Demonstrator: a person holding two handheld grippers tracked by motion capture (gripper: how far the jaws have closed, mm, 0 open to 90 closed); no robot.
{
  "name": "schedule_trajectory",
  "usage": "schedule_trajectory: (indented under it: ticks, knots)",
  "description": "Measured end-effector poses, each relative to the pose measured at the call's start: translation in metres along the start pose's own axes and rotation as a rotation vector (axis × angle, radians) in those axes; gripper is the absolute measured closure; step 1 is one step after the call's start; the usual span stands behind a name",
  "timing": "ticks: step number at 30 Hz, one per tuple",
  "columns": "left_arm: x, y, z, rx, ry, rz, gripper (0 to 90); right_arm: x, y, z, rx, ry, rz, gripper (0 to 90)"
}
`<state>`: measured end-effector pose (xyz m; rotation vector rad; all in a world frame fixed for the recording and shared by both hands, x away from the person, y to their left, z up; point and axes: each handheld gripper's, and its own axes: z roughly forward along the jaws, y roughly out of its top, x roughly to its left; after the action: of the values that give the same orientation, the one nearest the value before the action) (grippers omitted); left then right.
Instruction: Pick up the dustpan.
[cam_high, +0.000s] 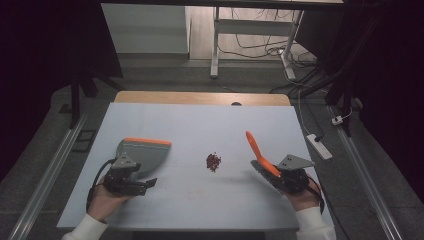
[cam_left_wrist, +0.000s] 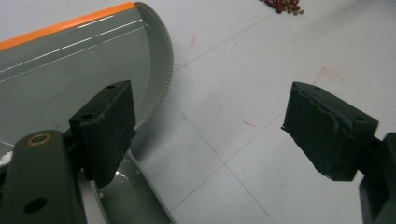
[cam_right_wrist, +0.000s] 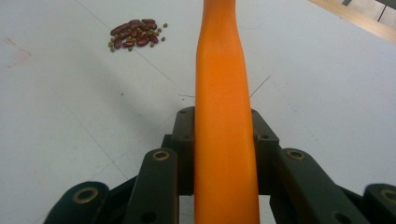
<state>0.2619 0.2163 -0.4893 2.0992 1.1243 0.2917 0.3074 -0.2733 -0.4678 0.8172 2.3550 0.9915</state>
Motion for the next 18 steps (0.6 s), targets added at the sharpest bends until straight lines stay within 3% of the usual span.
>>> schedule_trajectory:
  ticks: [4, 10, 11, 12, 15, 16, 17, 18]
  knots:
    - [0.000, 0.004, -0.001, 0.016, 0.009, -0.010, 17.9, 0.000, 0.001, -0.001, -0.006, -0.002, 0.006, 69.8]
    - [0.001, 0.009, -0.005, 0.003, 0.004, -0.060, 18.4, -0.002, 0.003, -0.005, -0.032, 0.001, 0.023, 69.8]
    - [0.001, 0.013, -0.007, 0.030, 0.033, -0.050, 18.3, -0.002, 0.003, -0.006, -0.034, 0.002, 0.023, 69.8]
    - [0.001, 0.013, -0.007, 0.030, 0.033, -0.050, 18.2, -0.002, 0.003, -0.006, -0.037, 0.003, 0.024, 69.8]
    - [0.003, 0.020, -0.012, 0.054, 0.054, -0.077, 18.8, -0.002, 0.003, -0.007, -0.041, 0.008, 0.023, 69.8]
    - [0.004, 0.023, -0.015, 0.049, 0.097, -0.106, 19.5, -0.002, 0.003, -0.007, -0.042, 0.008, 0.021, 69.8]
    - [0.004, 0.023, -0.015, 0.049, 0.097, -0.106, 19.7, -0.002, 0.003, -0.007, -0.045, 0.011, 0.024, 69.8]
    - [0.005, 0.026, -0.016, 0.052, 0.123, -0.124, 19.9, -0.002, 0.003, -0.006, -0.047, 0.014, 0.027, 69.8]
